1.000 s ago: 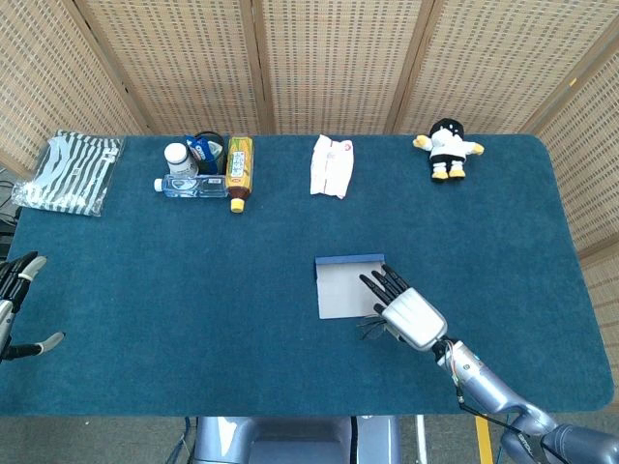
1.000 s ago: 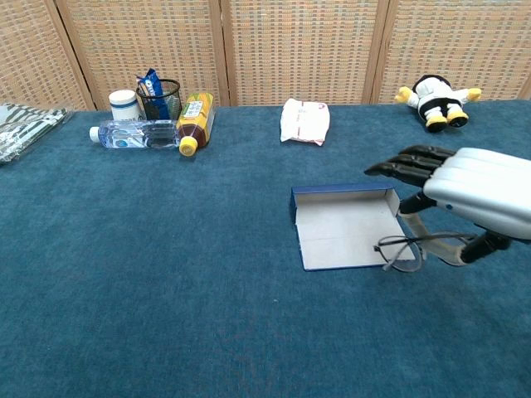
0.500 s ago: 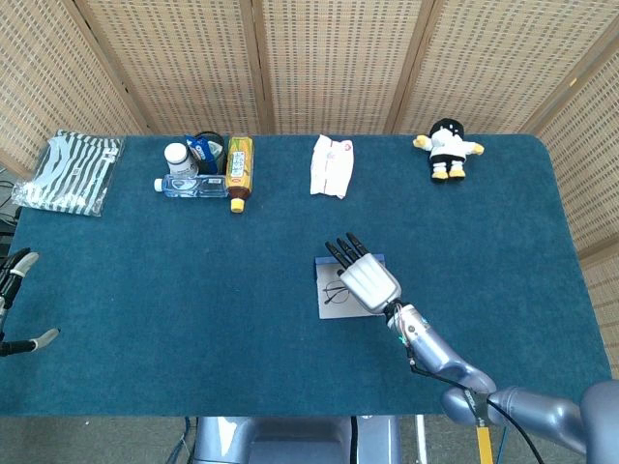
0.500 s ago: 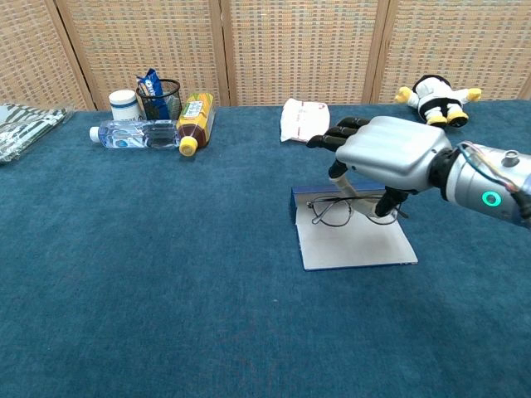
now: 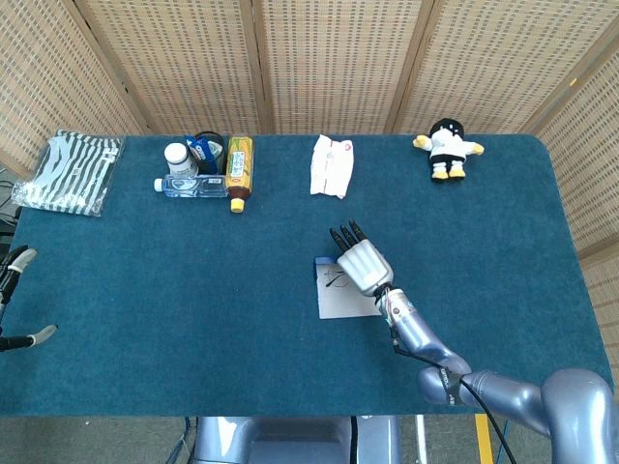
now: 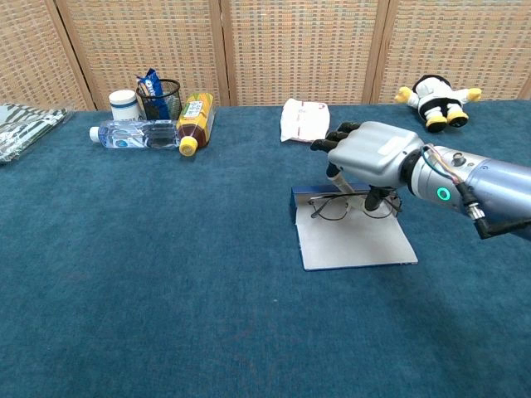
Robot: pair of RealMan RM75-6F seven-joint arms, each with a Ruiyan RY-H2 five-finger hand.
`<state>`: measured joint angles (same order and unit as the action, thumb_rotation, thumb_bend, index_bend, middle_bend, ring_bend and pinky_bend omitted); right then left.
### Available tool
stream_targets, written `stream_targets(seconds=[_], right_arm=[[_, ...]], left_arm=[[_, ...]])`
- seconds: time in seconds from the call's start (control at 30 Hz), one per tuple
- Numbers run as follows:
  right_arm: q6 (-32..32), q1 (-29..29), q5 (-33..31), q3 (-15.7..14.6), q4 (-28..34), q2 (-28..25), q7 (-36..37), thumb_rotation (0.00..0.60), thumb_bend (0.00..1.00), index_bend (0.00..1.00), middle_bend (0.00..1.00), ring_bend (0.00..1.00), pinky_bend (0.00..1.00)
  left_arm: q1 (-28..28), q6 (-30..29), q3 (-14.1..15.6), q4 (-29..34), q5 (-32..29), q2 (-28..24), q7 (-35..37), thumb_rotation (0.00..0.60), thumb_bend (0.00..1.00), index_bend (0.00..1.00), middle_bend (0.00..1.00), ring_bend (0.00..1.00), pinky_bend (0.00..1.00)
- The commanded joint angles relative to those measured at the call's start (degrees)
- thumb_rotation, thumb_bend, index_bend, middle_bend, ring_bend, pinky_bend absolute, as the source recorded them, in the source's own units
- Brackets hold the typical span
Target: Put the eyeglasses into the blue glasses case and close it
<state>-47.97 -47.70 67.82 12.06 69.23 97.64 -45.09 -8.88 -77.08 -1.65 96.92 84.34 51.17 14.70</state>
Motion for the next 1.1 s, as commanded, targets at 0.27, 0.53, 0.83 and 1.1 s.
stream_targets(seconds=[0.27,0.53,0.83,1.1], right_arm=[[-1.4,-0.3,-0.8,-1.1,-1.0,0.4,1.2,0.6,0.56,0.6,0.04,0.0,0.0],[-3.7,-0.2,-0.5,-1.8,-1.6,0.9,1.5,0.6,0.21,0.42,0.03,0.0,0.0],[-5.5,0.0,0.2,-2.8,-2.1,1.4,1.4,0.6,0.18,0.41,0.02,0.0,0.0],[-9.5,1.6,2.5,-3.8,3.9,-1.6,1.7,0.6,0.18,0.41,0.0,0.0,0.0]], left_arm=[[-0.2,0.5,0.0,0.3,-0.4,0.2,-0.8,0.6,0.0,0.0,0.0,0.0,0.0],[-0.2,0.5,0.0,0.2,-0.3,0.1,-0.7,0.6,0.0,0.0,0.0,0.0,0.0],[0.0,0.1,0.0,0.2,0.1,0.0,-0.4,0.6,0.0,0.0,0.0,0.0,0.0],[0.1,-0.3,0.1,0.2,0.5,-0.1,-0.1,0.6,0.0,0.0,0.0,0.0,0.0]])
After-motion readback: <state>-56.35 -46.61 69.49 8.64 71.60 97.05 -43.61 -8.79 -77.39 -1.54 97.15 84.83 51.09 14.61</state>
